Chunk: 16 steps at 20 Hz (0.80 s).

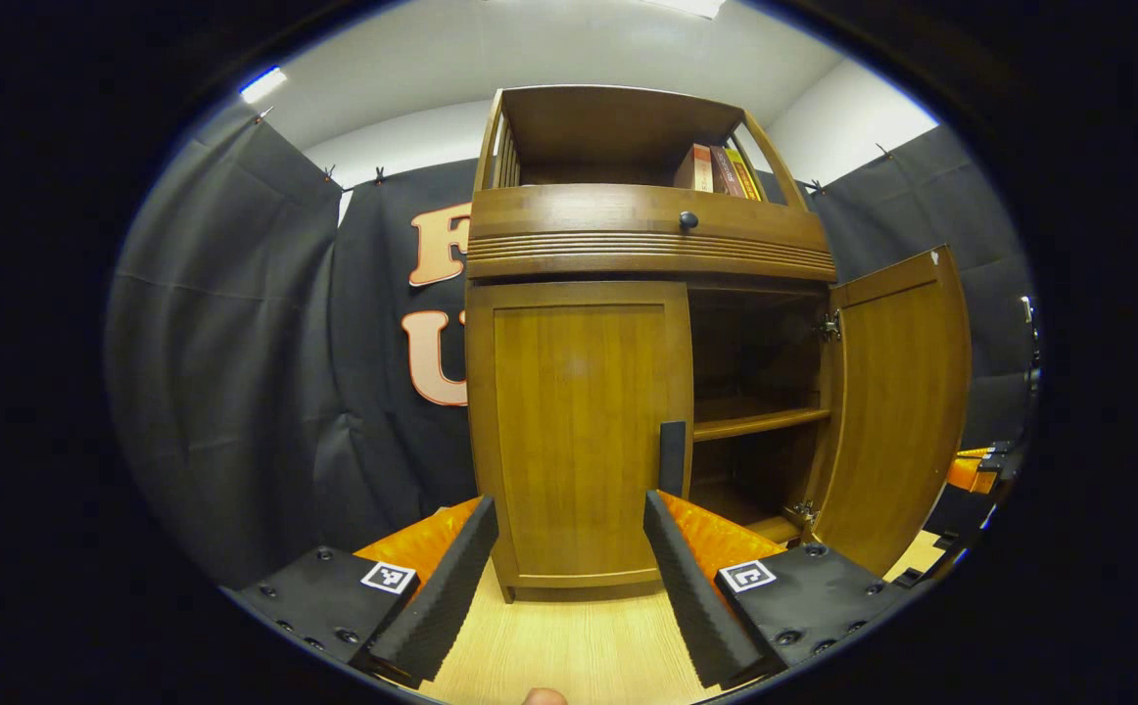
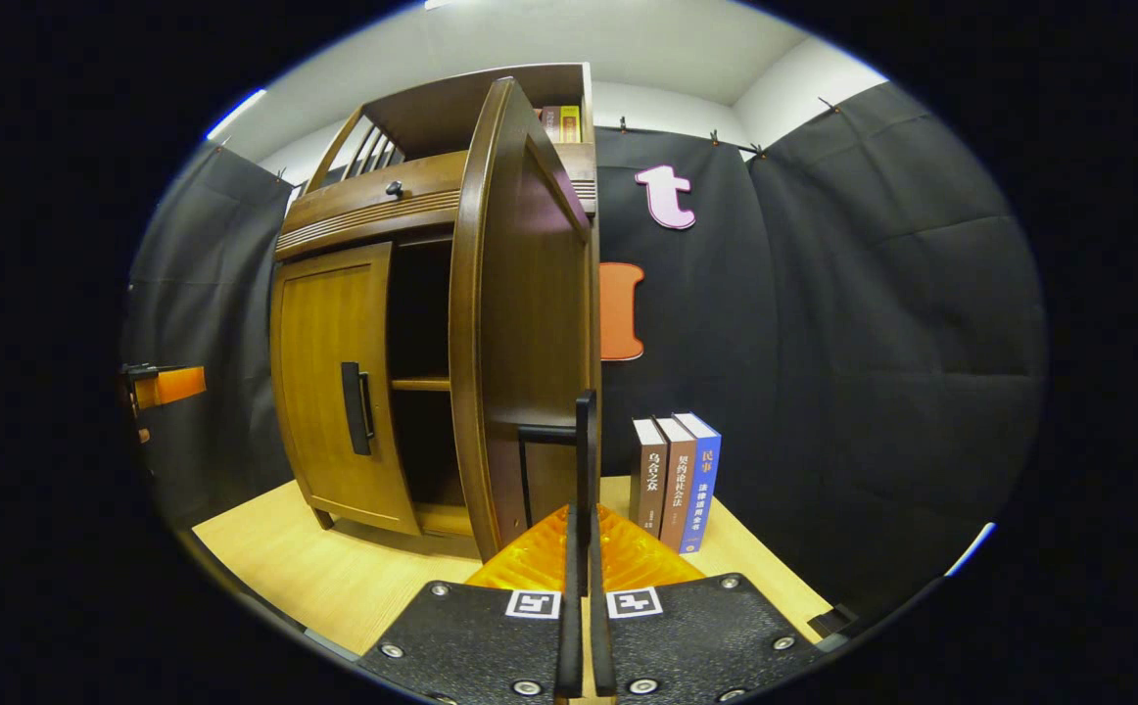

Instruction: Open the right door of the double-door shoe cabinet with the right hand, and open the left door with the left hand.

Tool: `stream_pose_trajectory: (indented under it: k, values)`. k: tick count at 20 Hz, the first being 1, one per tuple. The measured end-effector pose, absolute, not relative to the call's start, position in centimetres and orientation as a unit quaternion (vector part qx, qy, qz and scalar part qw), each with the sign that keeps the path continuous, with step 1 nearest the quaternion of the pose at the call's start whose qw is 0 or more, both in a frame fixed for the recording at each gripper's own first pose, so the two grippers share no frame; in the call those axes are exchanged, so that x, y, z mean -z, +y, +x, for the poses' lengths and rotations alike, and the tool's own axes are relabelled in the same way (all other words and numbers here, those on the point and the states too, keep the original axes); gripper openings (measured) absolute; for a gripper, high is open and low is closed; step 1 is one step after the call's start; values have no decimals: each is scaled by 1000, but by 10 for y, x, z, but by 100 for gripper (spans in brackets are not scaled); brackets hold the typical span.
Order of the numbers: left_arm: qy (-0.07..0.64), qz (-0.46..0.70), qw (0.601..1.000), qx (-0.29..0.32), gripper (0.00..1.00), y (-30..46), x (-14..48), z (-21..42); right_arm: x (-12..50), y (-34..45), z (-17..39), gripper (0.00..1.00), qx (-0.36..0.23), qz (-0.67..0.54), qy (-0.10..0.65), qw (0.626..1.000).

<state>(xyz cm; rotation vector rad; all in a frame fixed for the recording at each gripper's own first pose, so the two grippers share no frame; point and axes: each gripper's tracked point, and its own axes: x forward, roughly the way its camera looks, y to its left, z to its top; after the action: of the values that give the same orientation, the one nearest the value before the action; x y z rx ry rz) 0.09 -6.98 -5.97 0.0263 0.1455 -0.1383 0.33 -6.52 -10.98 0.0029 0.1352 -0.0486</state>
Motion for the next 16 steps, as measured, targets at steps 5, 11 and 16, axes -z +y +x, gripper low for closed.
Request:
stream_pose_trajectory:
  k: [5, 11, 16]
  values:
    - [80, 17, 994, 72, 95, -87, 65, 3, 109, -86, 2, 2, 26, -1, 65, 998]
    - [86, 16, 993, 77, 96, -105, 68, 7, 110, -116, 3, 2, 40, 5, 62, 997]
    - [86, 11, 993, 79, 96, -116, 69, 12, 112, -151, -4, 4, 64, 13, 62, 996]
